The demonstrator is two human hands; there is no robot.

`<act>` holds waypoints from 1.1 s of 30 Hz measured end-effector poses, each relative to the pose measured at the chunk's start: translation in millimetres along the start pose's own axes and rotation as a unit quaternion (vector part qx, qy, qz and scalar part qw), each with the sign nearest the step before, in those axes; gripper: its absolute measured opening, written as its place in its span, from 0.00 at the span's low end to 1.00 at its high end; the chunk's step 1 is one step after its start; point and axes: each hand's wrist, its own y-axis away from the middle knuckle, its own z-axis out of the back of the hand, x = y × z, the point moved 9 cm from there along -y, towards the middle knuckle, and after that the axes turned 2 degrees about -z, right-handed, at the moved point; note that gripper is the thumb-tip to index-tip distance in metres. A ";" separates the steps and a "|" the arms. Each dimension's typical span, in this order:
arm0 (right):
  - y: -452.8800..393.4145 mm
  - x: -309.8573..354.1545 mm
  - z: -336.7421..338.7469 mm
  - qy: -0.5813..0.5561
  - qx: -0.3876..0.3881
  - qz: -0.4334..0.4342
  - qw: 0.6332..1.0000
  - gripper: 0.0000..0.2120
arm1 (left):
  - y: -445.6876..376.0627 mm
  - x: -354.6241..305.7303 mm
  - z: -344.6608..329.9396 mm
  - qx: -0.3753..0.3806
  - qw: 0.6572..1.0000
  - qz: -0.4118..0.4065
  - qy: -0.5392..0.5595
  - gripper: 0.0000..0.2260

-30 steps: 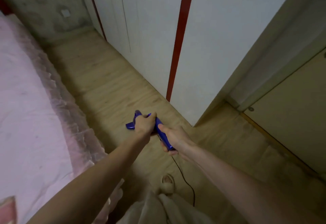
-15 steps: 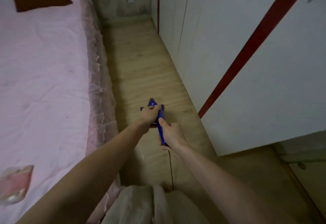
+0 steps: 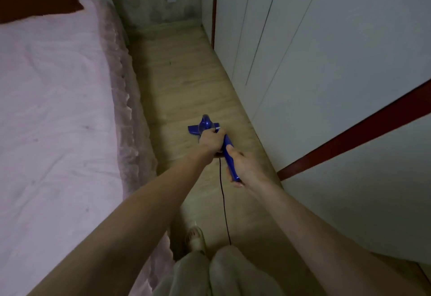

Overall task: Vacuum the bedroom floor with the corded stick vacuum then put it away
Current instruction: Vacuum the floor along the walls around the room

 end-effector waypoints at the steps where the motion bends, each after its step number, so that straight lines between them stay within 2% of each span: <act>1: -11.2 16.6 -3.2 -0.001 -0.003 0.003 1.000 0.20 | -14.3 -13.6 6.4 -0.002 1.000 -0.002 -0.003 0.09; 8: -84.3 113.2 -10.0 0.016 0.005 0.006 1.000 0.20 | -98.6 -90.5 32.3 0.009 1.000 0.007 0.007 0.09; 13: -145.6 195.1 -16.2 0.025 0.008 0.014 1.000 0.21 | -171.4 -153.8 58.7 -0.022 1.000 -0.007 0.006 0.09; 20: -219.3 327.2 -55.9 0.078 0.044 0.027 0.996 0.21 | -260.1 -242.9 131.9 -0.084 0.996 0.008 0.034 0.10; 25: -268.4 396.2 -97.7 0.118 0.075 0.022 0.990 0.24 | -313.6 -290.6 190.5 -0.127 0.991 0.007 0.035 0.10; 33: -324.6 495.5 -143.5 0.096 0.055 0.012 0.994 0.19 | -405.5 -356.0 253.5 -0.115 0.992 0.013 0.044 0.10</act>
